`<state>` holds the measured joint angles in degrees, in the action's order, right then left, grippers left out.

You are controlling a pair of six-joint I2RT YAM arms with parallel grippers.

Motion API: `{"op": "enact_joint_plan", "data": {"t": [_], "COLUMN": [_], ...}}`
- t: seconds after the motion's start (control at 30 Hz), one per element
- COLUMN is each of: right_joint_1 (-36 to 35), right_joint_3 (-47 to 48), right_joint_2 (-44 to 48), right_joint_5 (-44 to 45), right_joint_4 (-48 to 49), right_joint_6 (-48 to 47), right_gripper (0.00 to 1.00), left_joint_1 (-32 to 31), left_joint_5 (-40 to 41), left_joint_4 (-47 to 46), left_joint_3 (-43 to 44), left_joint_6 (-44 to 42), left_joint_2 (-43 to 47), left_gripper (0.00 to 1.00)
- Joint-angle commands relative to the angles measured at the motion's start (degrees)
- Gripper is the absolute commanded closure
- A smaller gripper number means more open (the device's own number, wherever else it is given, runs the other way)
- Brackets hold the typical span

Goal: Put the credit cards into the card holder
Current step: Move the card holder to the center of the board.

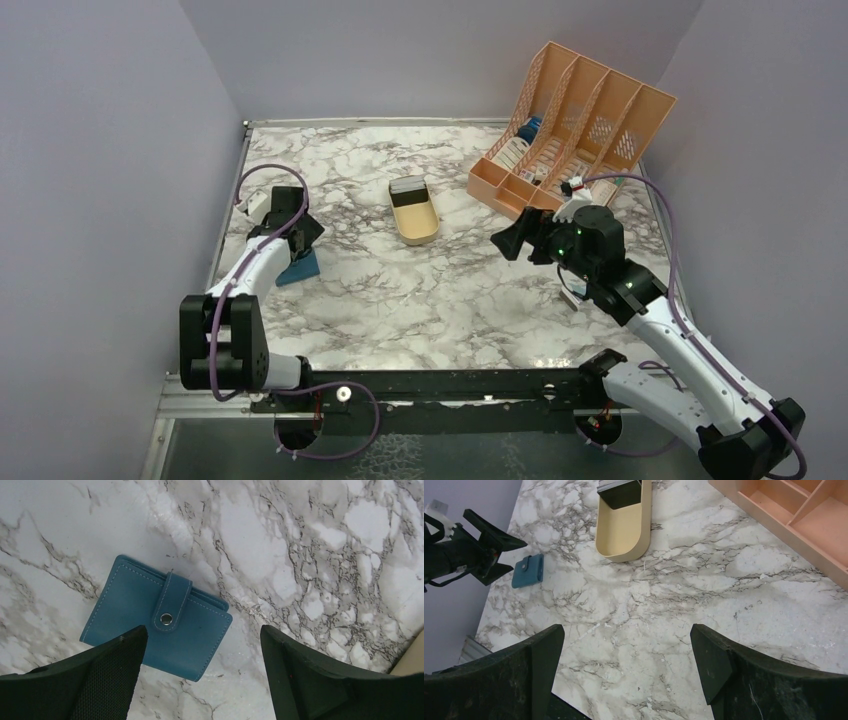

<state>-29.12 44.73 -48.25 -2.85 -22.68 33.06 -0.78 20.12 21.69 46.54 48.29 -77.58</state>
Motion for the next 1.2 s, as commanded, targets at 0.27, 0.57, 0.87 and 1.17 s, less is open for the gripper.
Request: {"op": "enact_joint_plan", "data": {"t": [0.27, 0.57, 0.87, 1.17], "right_joint_1": [0.3, 0.4, 0.3, 0.3], "right_joint_3": [1.4, 2.1, 3.7, 5.6], "right_joint_2": [0.3, -0.3, -1.0, -2.0], "right_joint_5": [1.0, 2.1, 3.8, 6.9], "right_joint_4": [-0.2, -1.1, -2.7, -5.2], "right_joint_6": [-1.9, -2.1, -2.2, -2.6], "right_gripper": [0.0, 0.0, 0.0, 0.01], "left_joint_1": [0.5, -1.2, -11.3, -26.4], "left_joint_5": [-0.5, -8.3, -10.4, -12.7], "left_joint_4": [-0.5, -0.4, 0.1, 0.3], "left_joint_3": [-0.1, 0.9, -1.2, -3.3], "left_joint_6": [5.8, 4.2, 5.2, 6.4], "left_joint_2": [-8.5, -12.3, -9.9, -5.8], "left_gripper": [0.14, 0.14, 0.14, 0.14]}}
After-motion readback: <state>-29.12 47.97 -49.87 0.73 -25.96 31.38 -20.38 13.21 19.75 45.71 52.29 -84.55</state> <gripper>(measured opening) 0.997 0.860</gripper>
